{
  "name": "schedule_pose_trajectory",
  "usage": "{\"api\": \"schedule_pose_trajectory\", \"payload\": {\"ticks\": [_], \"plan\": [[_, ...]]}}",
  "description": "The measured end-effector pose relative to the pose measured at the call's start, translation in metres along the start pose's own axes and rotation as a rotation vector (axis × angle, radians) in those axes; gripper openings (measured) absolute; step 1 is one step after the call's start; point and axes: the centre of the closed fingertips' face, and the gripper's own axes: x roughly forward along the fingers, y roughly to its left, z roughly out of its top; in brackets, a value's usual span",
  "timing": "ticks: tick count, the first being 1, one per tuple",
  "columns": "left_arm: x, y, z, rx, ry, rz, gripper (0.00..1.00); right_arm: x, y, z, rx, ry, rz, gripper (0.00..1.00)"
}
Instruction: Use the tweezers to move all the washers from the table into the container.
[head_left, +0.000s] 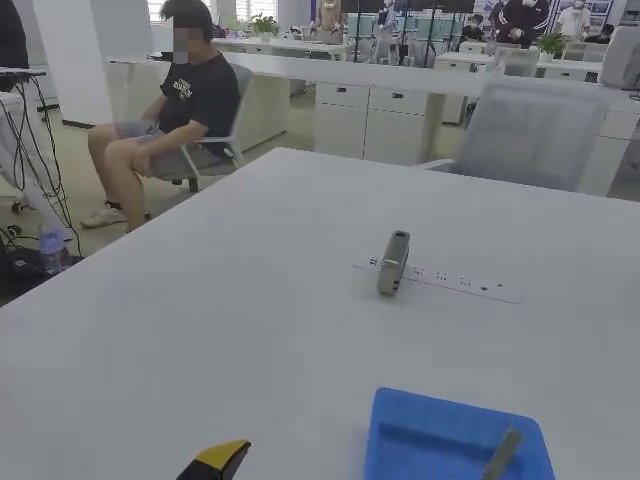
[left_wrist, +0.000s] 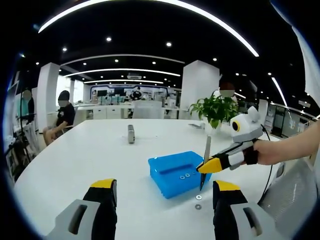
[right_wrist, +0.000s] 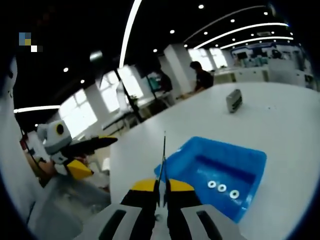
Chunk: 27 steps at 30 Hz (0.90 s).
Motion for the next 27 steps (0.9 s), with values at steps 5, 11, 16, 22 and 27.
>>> {"api": "schedule_pose_trajectory", "payload": {"ticks": [5,11,16,22,27], "plan": [[0.0,0.0,0.0,0.001,0.0,-0.001,0.8,0.002,-0.004,-0.009,-0.013,0.012,-0.023,0.03],[0.0,0.0,0.0,0.0,0.0,0.0,0.8,0.001,-0.012,-0.015,-0.069,0.027,-0.056,0.03],[0.0,0.0,0.0,0.002,0.0,-0.002,0.8,0.001,-0.013,-0.019,-0.073,0.029,-0.06,0.03],[0.0,0.0,0.0,0.0,-0.002,0.0,0.8,0.002,-0.014,-0.022,-0.08,0.032,-0.058,0.03],[0.0,0.0,0.001,0.001,-0.004,-0.002,0.8,0.005,-0.014,-0.024,-0.093,0.038,-0.053,0.04]]}}
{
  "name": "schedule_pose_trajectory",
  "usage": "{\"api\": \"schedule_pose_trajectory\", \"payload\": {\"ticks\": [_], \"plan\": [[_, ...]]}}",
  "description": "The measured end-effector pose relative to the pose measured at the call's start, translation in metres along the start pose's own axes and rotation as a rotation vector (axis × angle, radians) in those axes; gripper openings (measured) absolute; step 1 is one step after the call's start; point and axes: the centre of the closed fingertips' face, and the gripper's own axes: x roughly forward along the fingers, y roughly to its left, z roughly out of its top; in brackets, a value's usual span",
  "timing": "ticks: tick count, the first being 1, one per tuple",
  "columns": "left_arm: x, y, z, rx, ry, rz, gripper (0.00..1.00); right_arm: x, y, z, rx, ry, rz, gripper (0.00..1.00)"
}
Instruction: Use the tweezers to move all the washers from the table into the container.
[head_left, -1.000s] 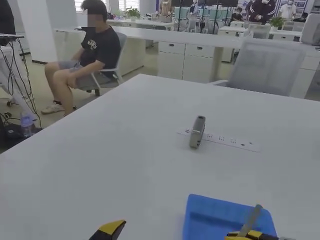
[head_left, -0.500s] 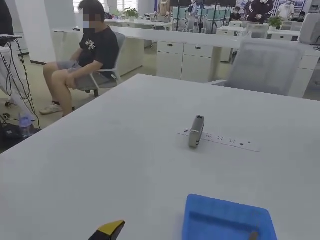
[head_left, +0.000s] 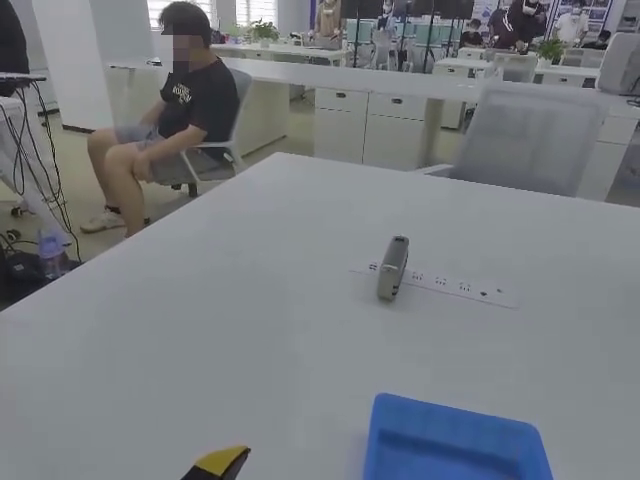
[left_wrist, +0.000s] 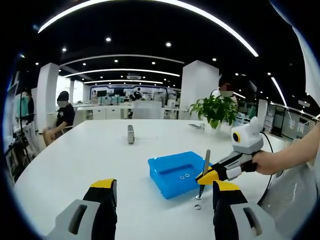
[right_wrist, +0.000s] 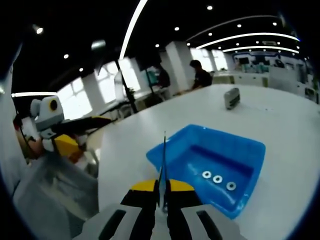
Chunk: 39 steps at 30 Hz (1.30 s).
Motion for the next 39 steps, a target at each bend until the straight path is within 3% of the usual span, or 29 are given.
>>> {"api": "schedule_pose_trajectory", "payload": {"ticks": [6,11,18,29,39], "plan": [[0.0,0.0,0.0,0.0,0.001,0.0,0.8,0.002,0.003,-0.006,-0.046,0.03,0.0,0.04],[0.0,-0.001,0.0,0.002,0.003,-0.001,0.8,0.002,0.003,-0.005,-0.048,0.023,0.007,0.04],[0.0,-0.001,0.0,0.002,0.004,-0.004,0.8,0.001,0.008,-0.007,-0.118,0.031,0.007,0.04],[0.0,-0.001,0.0,0.003,0.002,-0.004,0.79,0.0,0.004,-0.005,-0.104,0.01,0.005,0.04],[0.0,-0.001,0.0,0.003,-0.001,-0.003,0.79,-0.004,0.015,-0.013,-0.26,0.053,0.025,0.04]]}}
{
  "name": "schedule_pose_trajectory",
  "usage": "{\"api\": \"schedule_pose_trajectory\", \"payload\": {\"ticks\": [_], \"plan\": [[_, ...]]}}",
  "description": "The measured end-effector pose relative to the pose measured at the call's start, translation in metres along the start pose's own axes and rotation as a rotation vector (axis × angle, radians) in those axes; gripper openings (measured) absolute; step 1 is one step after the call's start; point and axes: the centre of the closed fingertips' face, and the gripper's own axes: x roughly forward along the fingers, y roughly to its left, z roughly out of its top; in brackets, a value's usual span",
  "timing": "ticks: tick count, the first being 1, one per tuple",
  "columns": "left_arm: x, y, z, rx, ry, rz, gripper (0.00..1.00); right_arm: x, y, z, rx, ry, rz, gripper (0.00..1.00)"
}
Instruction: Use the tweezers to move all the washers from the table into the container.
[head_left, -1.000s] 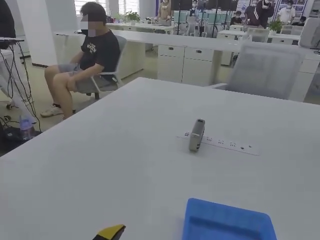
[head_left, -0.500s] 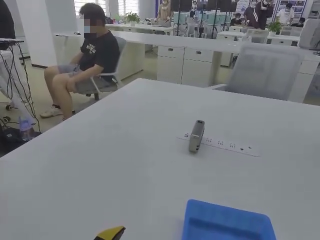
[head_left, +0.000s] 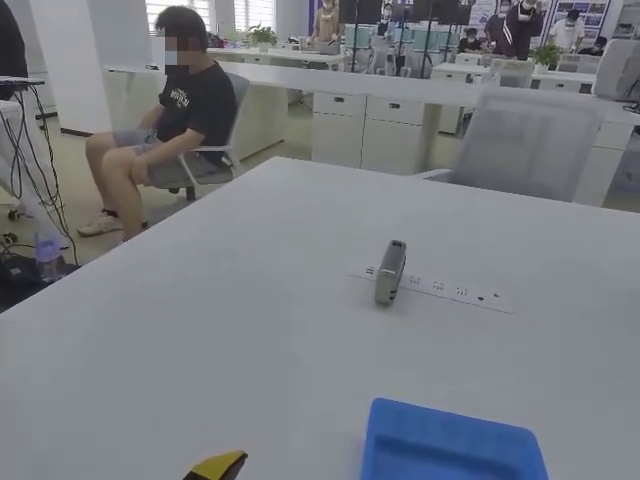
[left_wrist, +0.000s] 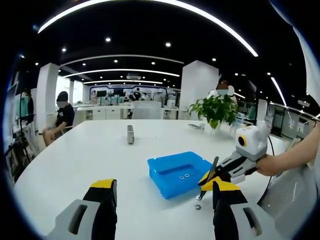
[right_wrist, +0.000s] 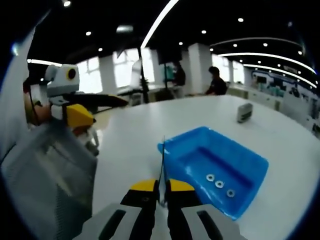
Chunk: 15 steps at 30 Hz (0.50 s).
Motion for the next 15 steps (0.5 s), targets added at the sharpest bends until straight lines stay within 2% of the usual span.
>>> {"api": "schedule_pose_trajectory", "payload": {"ticks": [4,7,12,15], "plan": [[0.0,0.0,0.0,0.0,0.0,0.002,0.79,0.0,0.005,-0.001,-0.08,0.032,0.018,0.04],[0.0,0.0,0.0,-0.001,0.001,0.001,0.79,0.0,0.007,-0.004,-0.155,0.08,0.027,0.03],[0.0,0.0,0.001,-0.003,-0.003,0.0,0.79,-0.001,0.017,-0.007,-0.306,0.131,0.09,0.03],[0.0,0.0,0.001,-0.004,-0.007,-0.001,0.79,0.001,0.018,-0.006,-0.318,0.146,0.106,0.03]]}}
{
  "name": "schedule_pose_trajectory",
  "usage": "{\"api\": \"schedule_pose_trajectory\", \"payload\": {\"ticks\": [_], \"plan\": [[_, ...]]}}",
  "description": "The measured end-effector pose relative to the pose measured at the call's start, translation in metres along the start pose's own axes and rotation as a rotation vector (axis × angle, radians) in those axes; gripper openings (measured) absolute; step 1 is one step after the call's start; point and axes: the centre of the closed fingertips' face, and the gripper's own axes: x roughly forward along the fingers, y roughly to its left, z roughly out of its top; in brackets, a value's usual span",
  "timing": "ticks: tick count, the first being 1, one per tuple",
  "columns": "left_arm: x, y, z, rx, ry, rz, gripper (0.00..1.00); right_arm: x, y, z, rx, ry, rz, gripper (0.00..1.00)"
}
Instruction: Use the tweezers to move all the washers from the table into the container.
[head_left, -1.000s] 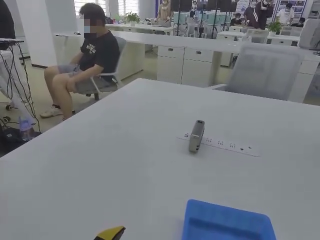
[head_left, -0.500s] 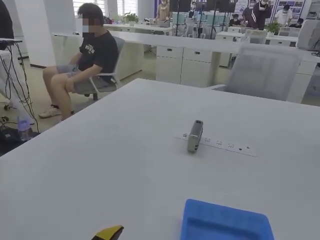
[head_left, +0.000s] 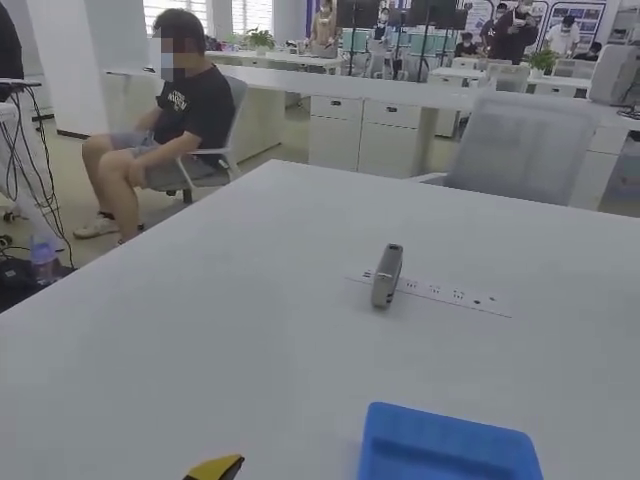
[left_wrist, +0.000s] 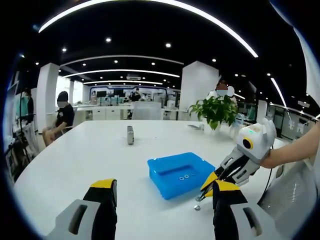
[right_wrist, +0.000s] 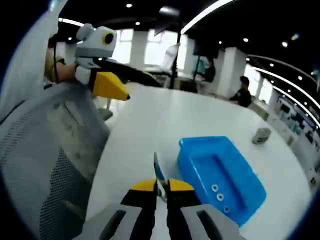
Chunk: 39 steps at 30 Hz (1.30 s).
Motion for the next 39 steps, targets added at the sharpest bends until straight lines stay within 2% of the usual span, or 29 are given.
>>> {"api": "schedule_pose_trajectory", "payload": {"ticks": [4,6,9,11,12,18,22,28,31,33,36,39], "plan": [[0.0,-0.001,0.0,-0.001,0.0,-0.006,0.78,0.0,-0.003,-0.001,-0.01,0.011,0.01,0.03],[0.0,-0.002,0.0,0.001,-0.001,-0.008,0.79,0.001,-0.006,0.001,0.047,-0.019,-0.003,0.03],[0.0,0.0,0.002,0.007,-0.008,0.002,0.8,-0.001,-0.01,-0.001,0.087,-0.003,-0.026,0.03],[0.0,0.0,0.002,0.001,-0.01,0.002,0.79,-0.004,-0.012,0.006,0.132,-0.041,-0.048,0.03],[0.0,0.0,0.001,0.002,-0.005,0.002,0.79,-0.008,-0.013,0.013,0.183,-0.079,-0.051,0.03],[-0.001,0.001,0.002,0.005,-0.011,0.004,0.79,-0.022,-0.021,0.023,0.238,-0.109,-0.079,0.03],[-0.001,0.002,0.003,0.003,-0.012,0.008,0.79,-0.027,-0.025,0.03,0.345,-0.153,-0.077,0.03],[0.0,-0.005,0.003,0.015,-0.012,-0.021,0.79,-0.034,-0.043,0.039,0.45,-0.212,-0.103,0.03],[0.0,-0.003,0.003,0.015,-0.014,-0.015,0.78,-0.039,-0.054,0.044,0.509,-0.257,-0.118,0.03],[-0.001,0.0,0.004,0.003,-0.022,-0.003,0.78,-0.041,-0.063,0.041,0.534,-0.256,-0.133,0.03],[-0.002,0.003,0.004,-0.002,-0.024,0.012,0.78,-0.039,-0.069,0.037,0.533,-0.237,-0.139,0.03],[-0.002,0.004,0.005,-0.005,-0.028,0.016,0.78,-0.041,-0.074,0.038,0.563,-0.258,-0.138,0.03]]}}
